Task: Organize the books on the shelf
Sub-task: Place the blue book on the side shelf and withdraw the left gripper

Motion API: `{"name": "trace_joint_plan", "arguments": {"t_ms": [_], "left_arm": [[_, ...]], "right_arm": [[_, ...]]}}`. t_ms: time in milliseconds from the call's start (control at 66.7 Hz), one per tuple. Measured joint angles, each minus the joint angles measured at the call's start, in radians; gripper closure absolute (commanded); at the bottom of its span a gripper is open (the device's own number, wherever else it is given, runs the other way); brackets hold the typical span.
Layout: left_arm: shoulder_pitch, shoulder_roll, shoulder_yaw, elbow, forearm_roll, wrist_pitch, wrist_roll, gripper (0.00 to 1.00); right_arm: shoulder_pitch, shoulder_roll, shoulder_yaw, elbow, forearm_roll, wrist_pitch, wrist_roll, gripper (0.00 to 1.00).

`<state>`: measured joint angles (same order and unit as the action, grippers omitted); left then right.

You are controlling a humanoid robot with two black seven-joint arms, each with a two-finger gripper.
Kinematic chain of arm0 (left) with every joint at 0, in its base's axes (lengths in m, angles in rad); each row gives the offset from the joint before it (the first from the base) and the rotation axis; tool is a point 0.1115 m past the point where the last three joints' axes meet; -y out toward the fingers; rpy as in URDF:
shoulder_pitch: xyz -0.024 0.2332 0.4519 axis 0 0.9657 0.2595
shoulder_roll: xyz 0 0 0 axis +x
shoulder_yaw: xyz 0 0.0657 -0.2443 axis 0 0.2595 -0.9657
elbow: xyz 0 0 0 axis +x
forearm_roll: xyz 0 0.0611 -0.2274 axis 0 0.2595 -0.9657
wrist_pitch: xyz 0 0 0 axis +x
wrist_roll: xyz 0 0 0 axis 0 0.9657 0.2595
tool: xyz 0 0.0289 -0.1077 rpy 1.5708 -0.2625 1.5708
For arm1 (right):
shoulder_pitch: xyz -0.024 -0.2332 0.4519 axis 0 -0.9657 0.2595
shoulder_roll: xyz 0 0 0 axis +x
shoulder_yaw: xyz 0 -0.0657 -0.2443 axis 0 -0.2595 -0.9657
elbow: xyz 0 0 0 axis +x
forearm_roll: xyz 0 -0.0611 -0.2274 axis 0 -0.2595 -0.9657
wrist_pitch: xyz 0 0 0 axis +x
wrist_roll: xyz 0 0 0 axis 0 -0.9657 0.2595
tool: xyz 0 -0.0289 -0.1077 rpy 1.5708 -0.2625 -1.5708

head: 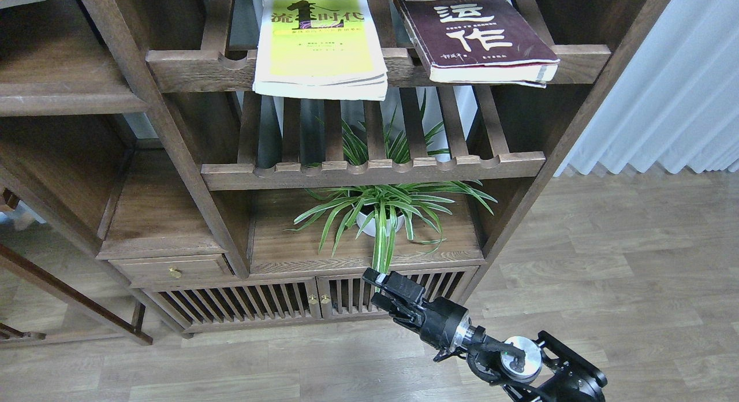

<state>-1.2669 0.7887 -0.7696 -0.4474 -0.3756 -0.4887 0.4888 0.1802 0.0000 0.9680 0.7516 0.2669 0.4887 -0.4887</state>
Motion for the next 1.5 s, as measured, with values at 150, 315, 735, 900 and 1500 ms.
{"name": "trace_joint_plan", "arguments": {"t_ms": [150,315,735,900,1500], "left_arm": [[0.000,-0.011,0.014,-0.003,0.005,0.000,0.000,0.30],[-0.006,-0.018,0.030,-0.007,0.010,0.000,0.000,0.19],[0.006,-0.012,0.036,-0.136,0.047,0.000,0.000,0.01],[0.007,-0.004,0.062,-0.185,0.052,0.000,0.000,0.01],[0.023,0.266,0.236,-0.492,0.050,0.000,0.000,0.01]], "right_arm": [[0.000,0.000,0.000,0.000,0.000,0.000,0.000,0.01],[-0.001,0.000,0.000,0.000,0.000,0.000,0.000,0.01],[-0.002,0.000,0.000,-0.007,0.000,0.000,0.000,0.01],[-0.002,0.000,0.000,-0.007,0.000,0.000,0.000,0.01],[-0.006,0.000,0.000,-0.005,0.002,0.000,0.000,0.01]]}}
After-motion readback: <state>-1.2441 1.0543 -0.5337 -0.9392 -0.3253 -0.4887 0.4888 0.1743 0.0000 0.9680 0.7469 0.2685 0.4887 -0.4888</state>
